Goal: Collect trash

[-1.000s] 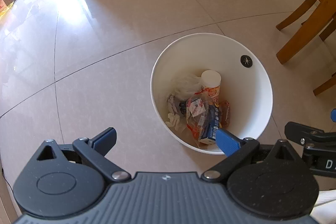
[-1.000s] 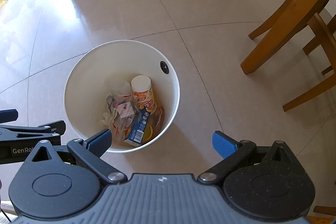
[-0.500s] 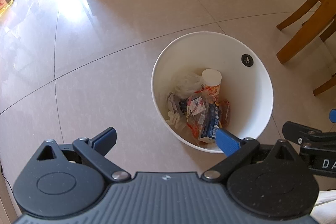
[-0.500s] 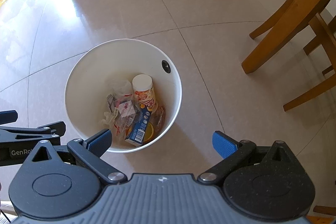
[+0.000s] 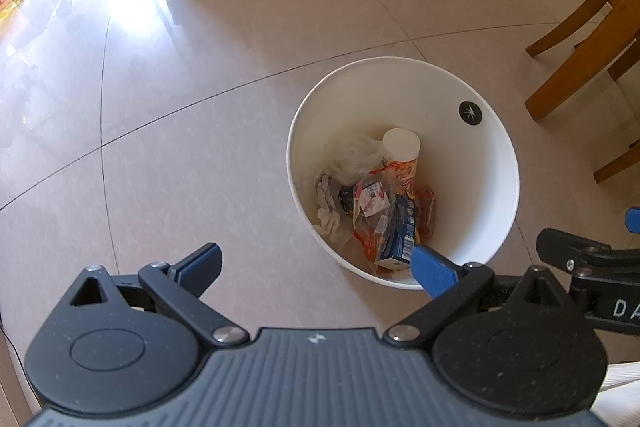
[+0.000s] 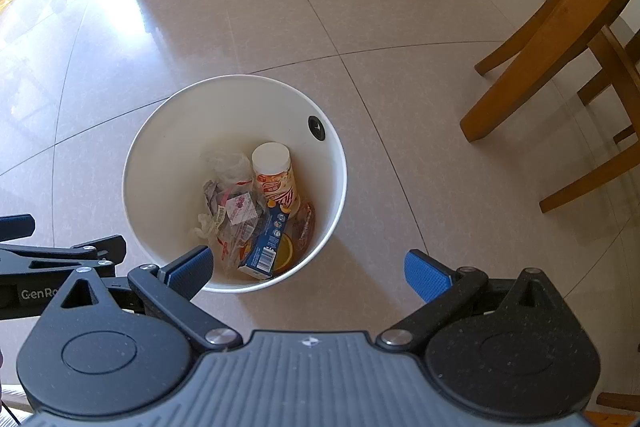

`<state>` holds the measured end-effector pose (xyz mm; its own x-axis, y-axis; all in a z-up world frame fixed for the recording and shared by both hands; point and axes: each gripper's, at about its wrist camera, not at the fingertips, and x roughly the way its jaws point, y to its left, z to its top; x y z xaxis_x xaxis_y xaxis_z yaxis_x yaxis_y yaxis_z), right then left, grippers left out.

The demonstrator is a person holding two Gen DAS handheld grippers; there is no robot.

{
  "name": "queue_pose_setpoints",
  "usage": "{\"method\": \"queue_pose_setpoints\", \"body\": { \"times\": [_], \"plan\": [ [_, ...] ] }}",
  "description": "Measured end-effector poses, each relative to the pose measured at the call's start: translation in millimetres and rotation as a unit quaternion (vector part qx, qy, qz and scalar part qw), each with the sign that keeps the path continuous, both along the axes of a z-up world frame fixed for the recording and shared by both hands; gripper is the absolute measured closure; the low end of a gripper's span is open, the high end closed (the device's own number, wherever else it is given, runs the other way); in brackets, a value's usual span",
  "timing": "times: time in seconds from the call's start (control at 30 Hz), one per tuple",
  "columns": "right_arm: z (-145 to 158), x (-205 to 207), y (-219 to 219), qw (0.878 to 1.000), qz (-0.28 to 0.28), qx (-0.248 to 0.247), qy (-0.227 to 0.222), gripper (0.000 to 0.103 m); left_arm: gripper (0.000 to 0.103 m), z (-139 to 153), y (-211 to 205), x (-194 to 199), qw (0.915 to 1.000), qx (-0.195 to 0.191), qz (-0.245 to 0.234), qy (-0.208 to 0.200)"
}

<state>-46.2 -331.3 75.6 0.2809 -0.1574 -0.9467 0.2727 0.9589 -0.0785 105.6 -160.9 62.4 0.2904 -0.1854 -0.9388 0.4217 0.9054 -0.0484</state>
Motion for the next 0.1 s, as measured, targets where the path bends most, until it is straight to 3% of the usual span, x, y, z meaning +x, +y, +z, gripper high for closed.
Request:
{"method": "queue_pose_setpoints", "body": {
  "times": [0.1],
  "plan": [
    [0.2, -0.2, 0.1, 1.0, 0.0, 0.0, -0.001, 0.0, 0.003, -0.4, 0.5, -0.1, 1.0, 0.001, 0.0, 0.001]
  ]
}}
